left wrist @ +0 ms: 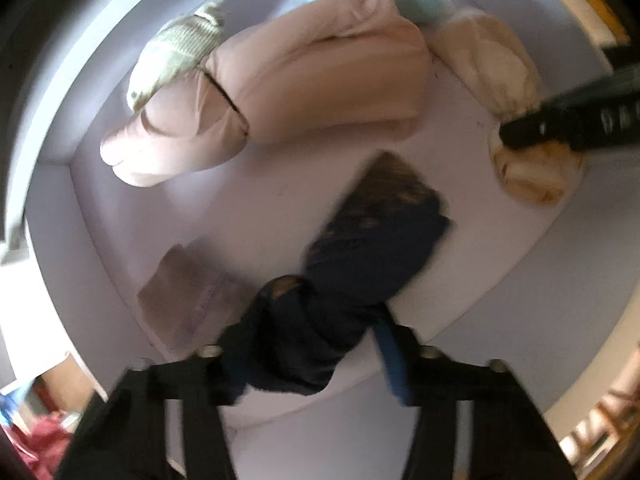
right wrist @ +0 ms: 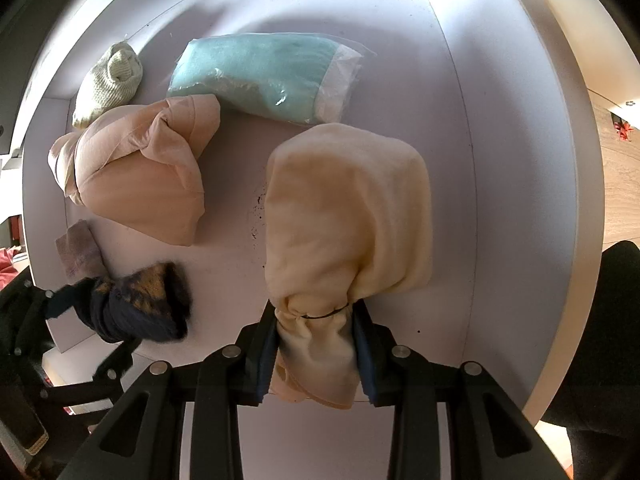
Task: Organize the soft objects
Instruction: 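Close the left gripper on the dark navy knit item in the shelf, then lift the cream cloth with the right gripper and release it into the gold box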
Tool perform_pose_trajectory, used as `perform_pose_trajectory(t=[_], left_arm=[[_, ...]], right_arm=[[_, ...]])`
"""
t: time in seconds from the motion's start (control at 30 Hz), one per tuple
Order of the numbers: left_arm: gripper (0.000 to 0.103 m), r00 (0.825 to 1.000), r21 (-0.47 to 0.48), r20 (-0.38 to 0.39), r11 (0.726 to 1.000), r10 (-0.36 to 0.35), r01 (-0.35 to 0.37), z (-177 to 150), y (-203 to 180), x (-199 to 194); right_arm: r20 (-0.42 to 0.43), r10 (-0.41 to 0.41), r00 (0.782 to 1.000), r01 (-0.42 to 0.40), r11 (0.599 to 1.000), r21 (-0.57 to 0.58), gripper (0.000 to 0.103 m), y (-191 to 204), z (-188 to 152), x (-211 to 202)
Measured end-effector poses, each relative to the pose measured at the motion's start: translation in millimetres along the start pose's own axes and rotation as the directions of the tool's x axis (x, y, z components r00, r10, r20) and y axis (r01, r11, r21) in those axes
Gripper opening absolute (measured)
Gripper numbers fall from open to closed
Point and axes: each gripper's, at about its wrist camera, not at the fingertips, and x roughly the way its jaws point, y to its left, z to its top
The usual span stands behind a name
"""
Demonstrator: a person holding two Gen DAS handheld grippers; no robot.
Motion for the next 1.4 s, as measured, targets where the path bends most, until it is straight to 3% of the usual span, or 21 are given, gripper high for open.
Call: perform_pose_trajectory(t=[0.07, 0.13, 0.17, 0.23, 0.27, 0.33, 0.4, 0.47, 0.67, 0.73, 0.8, 1.03, 1.2, 1.4], left_arm=[[0.044, 0.998, -0.098, 0.024, 0.994, -0.056, 0.058, 13, 19, -8], [0.043, 0.990, -0.234, 0.062, 0.963, -0.124, 0.135, 16, 40, -11], [0.044, 0.983, -0.321, 0.088, 0.929, -0.164, 0.184, 14, 54, -12], [0.045, 0.971, -0.387, 0.111, 0.890, -0.214, 0.240, 12, 66, -12], [0.047, 0.970, -0.395, 0.110, 0.886, -0.218, 0.244, 12, 67, -11], [0.054, 0.972, -0.382, 0.094, 0.894, -0.213, 0.233, 9, 61, -11], [0.067, 0.976, -0.342, 0.084, 0.914, -0.202, 0.219, 8, 52, -9], [0.072, 0.980, -0.308, 0.075, 0.930, -0.184, 0.199, 12, 38, -13], [0.072, 0.993, -0.211, 0.025, 0.970, -0.115, 0.118, 12, 4, -13], [0.067, 0.997, -0.179, 0.012, 0.981, -0.072, 0.073, 9, -23, -5], [0.042, 0.999, -0.178, 0.000, 0.983, -0.049, 0.048, 9, -38, 0], [0.039, 0.994, -0.249, 0.014, 0.962, -0.111, 0.111, 10, -38, -3], [0.036, 0.990, -0.276, 0.037, 0.950, -0.139, 0.143, 10, -9, 2], [0.035, 0.985, -0.295, 0.042, 0.940, -0.165, 0.170, 9, 24, 9]], right_arm=[[0.001, -0.001, 1.000, 0.001, 1.000, -0.002, 0.034, 1, -1, 0], [0.002, -0.002, 1.000, 0.002, 1.000, -0.005, 0.034, 3, -1, 0], [0.002, -0.004, 1.000, 0.004, 1.000, -0.007, 0.034, 3, -2, 0], [0.003, -0.007, 1.000, 0.007, 1.000, -0.010, 0.034, 5, -2, 0], [0.003, -0.008, 1.000, 0.008, 1.000, -0.012, 0.034, 6, -3, -1], [0.003, -0.011, 1.000, 0.011, 1.000, -0.015, 0.034, 7, -3, -1], [0.004, -0.011, 1.000, 0.011, 1.000, -0.014, 0.034, 9, -4, 0], [0.004, -0.011, 1.000, 0.011, 1.000, -0.015, 0.034, 10, -4, 0], [0.004, -0.014, 1.000, 0.015, 1.000, -0.019, 0.034, 12, -5, 0], [0.006, -0.013, 1.000, 0.013, 1.000, -0.014, 0.034, 12, -5, 0], [0.007, -0.007, 1.000, 0.007, 1.000, -0.005, 0.033, 10, -5, -1], [0.015, 0.042, 0.999, -0.042, 0.998, 0.042, 0.033, 2, -11, -14], [0.046, 0.125, 0.991, -0.128, 0.989, 0.068, 0.033, 5, -21, -37], [0.103, 0.167, 0.981, -0.173, 0.984, 0.048, 0.033, 7, -33, -74]])
